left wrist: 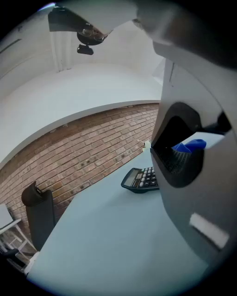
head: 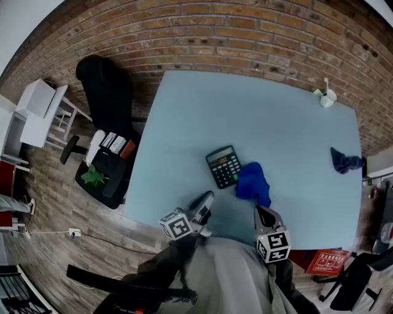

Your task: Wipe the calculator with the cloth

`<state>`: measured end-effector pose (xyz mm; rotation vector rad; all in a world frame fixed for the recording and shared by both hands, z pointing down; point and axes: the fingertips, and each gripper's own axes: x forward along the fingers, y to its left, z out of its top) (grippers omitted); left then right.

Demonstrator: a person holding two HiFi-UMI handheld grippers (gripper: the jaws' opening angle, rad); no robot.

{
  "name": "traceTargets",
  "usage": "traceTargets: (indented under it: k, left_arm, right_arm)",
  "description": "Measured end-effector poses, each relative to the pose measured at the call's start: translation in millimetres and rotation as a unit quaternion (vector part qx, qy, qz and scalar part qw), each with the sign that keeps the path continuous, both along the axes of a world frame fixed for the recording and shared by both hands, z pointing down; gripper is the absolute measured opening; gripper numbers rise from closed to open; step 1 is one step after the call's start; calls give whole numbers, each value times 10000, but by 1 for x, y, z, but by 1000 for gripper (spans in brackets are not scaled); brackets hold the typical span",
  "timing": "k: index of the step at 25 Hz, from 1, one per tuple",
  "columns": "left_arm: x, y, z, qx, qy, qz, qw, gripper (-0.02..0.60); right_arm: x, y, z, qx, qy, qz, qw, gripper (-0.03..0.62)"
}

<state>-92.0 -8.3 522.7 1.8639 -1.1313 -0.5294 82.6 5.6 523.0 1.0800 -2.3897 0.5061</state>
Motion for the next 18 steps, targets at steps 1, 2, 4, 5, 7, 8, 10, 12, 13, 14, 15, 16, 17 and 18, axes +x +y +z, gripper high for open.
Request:
traceTargets:
  k: [1, 2, 4, 5, 7, 8, 10, 12, 13, 14, 15, 16, 17, 18]
  left_arm:
    - [0, 0, -1, 11, 18, 2, 10000, -2]
    - [0, 0, -2, 18, 34, 3, 10000, -2]
    - [0, 0, -4, 17, 67, 0, 10000, -2]
    - [-1, 0, -4, 12, 81, -7, 10000, -2]
    - [-2, 0, -2, 2, 86, -32, 10000, -2]
    - [-3, 1, -2, -1, 83, -42, 10000, -2]
    - [-4, 1, -1, 5, 81, -50, 10000, -2]
    - [-4, 1, 0, 11, 92, -49, 9999, -2]
    - [-4, 1, 0, 5, 102, -46, 9999, -2]
    - [-4, 2, 0, -5, 102, -42, 9999, -2]
    - [-5, 2, 0, -14, 85, -41, 10000, -2]
    - [-6, 1, 1, -21, 51, -44, 10000, -2]
    - [-7, 0, 3, -26, 5, -51, 10000, -2]
    - [-9, -3, 4, -27, -42, -62, 10000, -2]
  right_arm:
    - [-1, 0, 1, -3, 2, -17, 10000, 2]
    - [-2, 1, 1, -4, 5, -33, 10000, 2]
    - [-4, 1, 2, -2, 11, -56, 10000, 2]
    - [-4, 0, 2, -3, 11, -63, 10000, 2]
    - [-5, 1, 2, -21, 9, -65, 10000, 2]
    - [-5, 1, 3, -32, 10, -60, 10000, 2]
    - [-5, 1, 3, -37, 7, -51, 10000, 2]
    - [-5, 0, 3, -29, -22, -46, 10000, 2]
    - [-6, -1, 3, -13, -42, -35, 10000, 2]
    - [-6, -3, 3, 17, -49, -9, 10000, 2]
    - [-4, -7, 3, 68, -36, 41, 10000, 2]
    - [-2, -12, 2, 145, -11, 119, 9998, 2]
    - [1, -18, 0, 246, 15, 223, 9994, 2]
    - [5, -26, -2, 358, 31, 334, 9988, 3]
